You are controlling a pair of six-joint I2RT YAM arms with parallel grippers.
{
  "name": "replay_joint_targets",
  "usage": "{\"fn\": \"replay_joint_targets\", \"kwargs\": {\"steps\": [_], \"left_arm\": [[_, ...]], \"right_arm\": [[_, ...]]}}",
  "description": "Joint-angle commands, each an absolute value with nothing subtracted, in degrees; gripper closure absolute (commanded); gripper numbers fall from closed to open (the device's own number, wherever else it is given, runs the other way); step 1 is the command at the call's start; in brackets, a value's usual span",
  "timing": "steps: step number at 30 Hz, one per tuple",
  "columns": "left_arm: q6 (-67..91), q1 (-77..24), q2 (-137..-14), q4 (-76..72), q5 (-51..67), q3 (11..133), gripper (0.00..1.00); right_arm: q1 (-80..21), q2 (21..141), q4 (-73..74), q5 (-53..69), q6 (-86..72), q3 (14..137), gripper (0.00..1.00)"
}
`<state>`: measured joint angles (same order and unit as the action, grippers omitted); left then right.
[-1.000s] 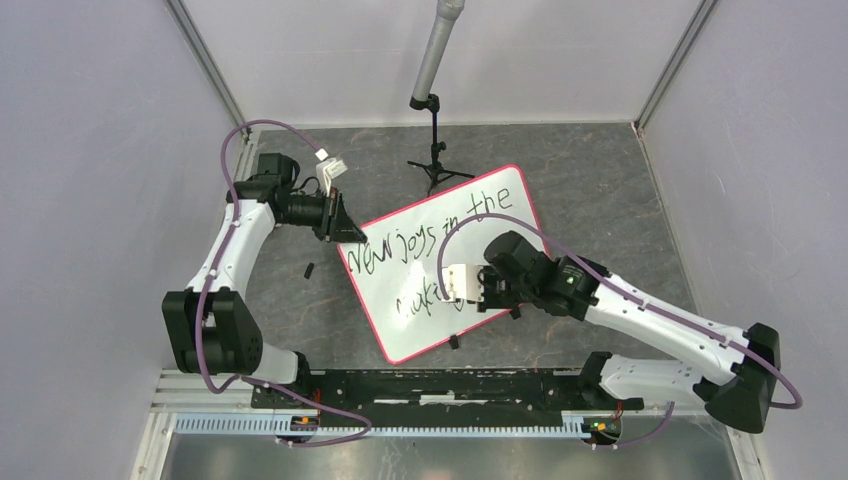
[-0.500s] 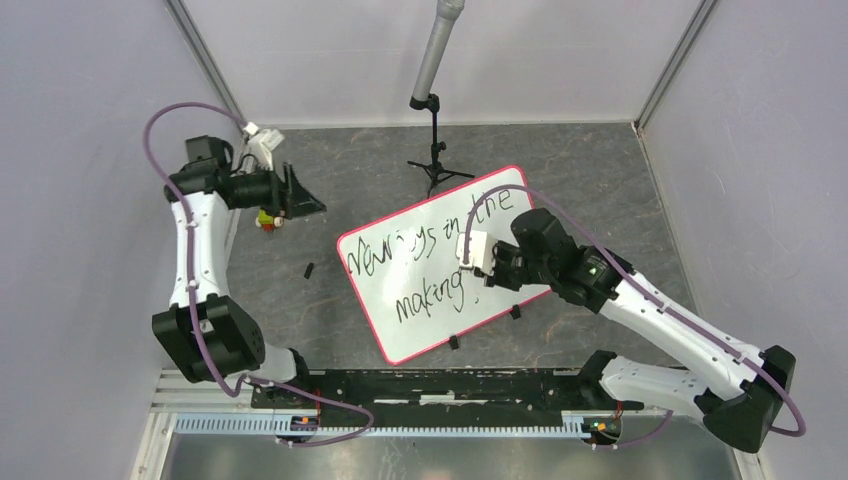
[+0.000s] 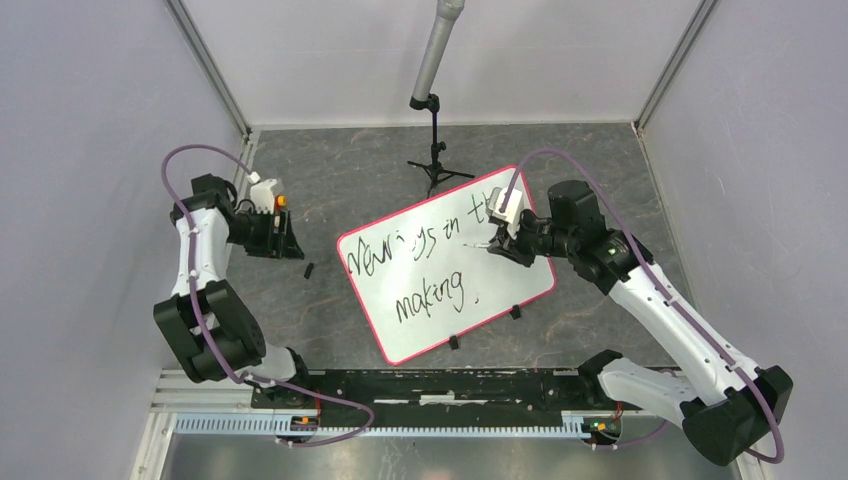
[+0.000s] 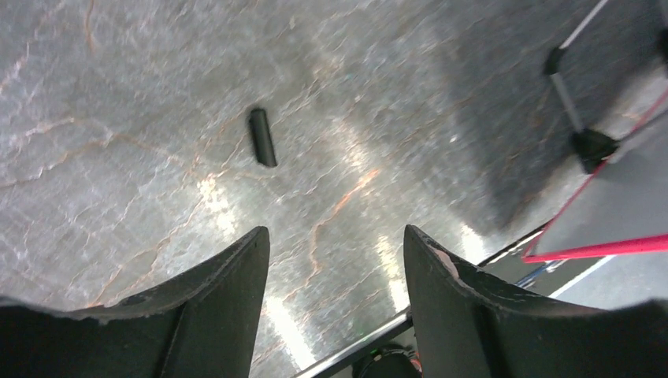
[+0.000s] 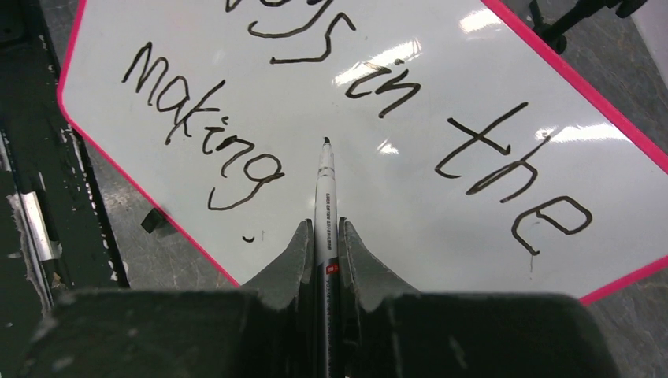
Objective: Write a sentence on the whiteboard
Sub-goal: Close the whiteboard marker at the center of the board.
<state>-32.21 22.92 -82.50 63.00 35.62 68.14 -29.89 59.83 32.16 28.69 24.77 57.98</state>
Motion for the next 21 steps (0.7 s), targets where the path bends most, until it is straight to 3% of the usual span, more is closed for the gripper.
{"fn": "replay_joint_targets", "kwargs": {"steps": [1,18,21], "left_arm": [[-34.6,20.8,-84.9,55.9,26.5,65.3,0.33],[-26.7,11.6,-98.4,37.7,14.4,59.2,0.48],[-26.5,10.7,-99.6,37.8,14.3,58.6,0.55]], "right_arm": [[-29.9,59.2,30.5,32.6,23.6,60.0,1.00],[-29.7,61.4,34.7,31.1,24.2,66.7,1.00],[-29.5,61.7,35.7,30.4,24.3,67.7,1.00]]}}
